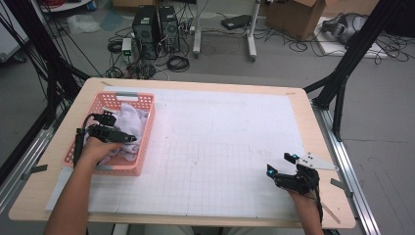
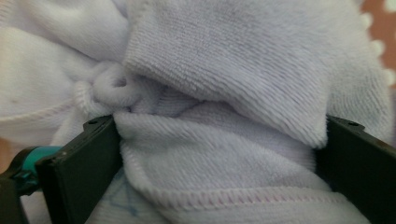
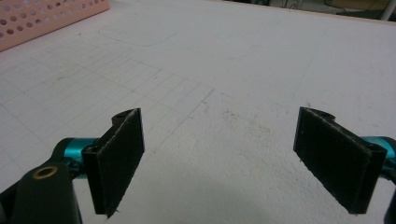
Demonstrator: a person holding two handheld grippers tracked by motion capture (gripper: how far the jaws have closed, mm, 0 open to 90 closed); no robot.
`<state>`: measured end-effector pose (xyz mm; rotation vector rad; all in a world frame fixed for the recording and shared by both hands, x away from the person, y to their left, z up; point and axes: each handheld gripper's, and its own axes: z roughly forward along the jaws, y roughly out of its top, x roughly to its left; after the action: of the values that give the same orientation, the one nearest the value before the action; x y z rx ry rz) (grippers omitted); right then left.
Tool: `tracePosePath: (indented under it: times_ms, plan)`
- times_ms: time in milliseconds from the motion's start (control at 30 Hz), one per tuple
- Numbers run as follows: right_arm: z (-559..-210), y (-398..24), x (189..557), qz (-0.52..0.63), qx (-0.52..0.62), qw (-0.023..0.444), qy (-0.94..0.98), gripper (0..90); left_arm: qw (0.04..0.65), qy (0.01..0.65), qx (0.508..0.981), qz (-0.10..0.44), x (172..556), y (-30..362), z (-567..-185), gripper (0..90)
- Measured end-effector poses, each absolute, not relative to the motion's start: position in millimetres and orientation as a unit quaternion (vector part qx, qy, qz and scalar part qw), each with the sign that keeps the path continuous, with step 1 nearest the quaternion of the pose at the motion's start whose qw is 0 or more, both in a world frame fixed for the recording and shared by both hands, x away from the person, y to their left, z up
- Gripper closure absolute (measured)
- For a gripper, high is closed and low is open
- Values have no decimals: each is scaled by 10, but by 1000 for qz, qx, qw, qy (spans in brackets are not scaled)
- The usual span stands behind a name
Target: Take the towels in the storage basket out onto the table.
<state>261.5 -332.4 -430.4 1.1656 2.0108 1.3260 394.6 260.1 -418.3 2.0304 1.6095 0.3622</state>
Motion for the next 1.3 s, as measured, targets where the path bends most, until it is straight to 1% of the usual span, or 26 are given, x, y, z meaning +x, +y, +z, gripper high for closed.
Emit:
tracePosePath:
  times_ms: [200, 300, 467, 533, 600, 667, 767, 833, 900, 1000, 1133, 1267, 1300]
  plan:
    - [-4310, -3342, 2612, 482, 425, 230, 730, 151, 262, 596, 748, 133, 3959, 2614, -4190, 17]
    - [-4310, -3337, 2607, 482, 425, 230, 730, 151, 250, 593, 752, 142, 3969, 2593, -4200, 17]
    - [-4312, -3334, 2611, 482, 426, 229, 731, 151, 238, 597, 753, 141, 3976, 2573, -4194, 25]
    - [-4312, -3329, 2612, 481, 426, 228, 732, 152, 233, 600, 752, 145, 3976, 2570, -4184, 64]
    - [-4315, -3324, 2615, 481, 426, 227, 732, 152, 230, 604, 749, 147, 3972, 2576, -4167, 130]
    - [-4312, -3322, 2616, 480, 424, 228, 734, 153, 231, 606, 747, 149, 3956, 2584, -4148, 213]
    - [-4309, -3330, 2613, 480, 424, 229, 733, 153, 239, 607, 744, 145, 3947, 2611, -4123, 368]
    - [-4309, -3339, 2610, 480, 428, 227, 731, 153, 241, 609, 743, 142, 3949, 2619, -4115, 435]
    - [-4310, -3352, 2611, 480, 428, 229, 731, 153, 247, 623, 732, 126, 3962, 2652, -4084, 485]
    - [-4306, -3368, 2603, 481, 431, 229, 729, 154, 259, 629, 723, 119, 3963, 2678, -4054, 519]
    - [-4306, -3403, 2603, 483, 435, 230, 725, 154, 292, 625, 714, 117, 3933, 2695, -4003, 530]
    - [-4304, -3425, 2605, 486, 441, 225, 720, 154, 317, 624, 703, 129, 3899, 2751, -3939, 537]
    - [-4304, -3423, 2603, 486, 442, 225, 720, 154, 338, 625, 690, 138, 3864, 2816, -3889, 538]
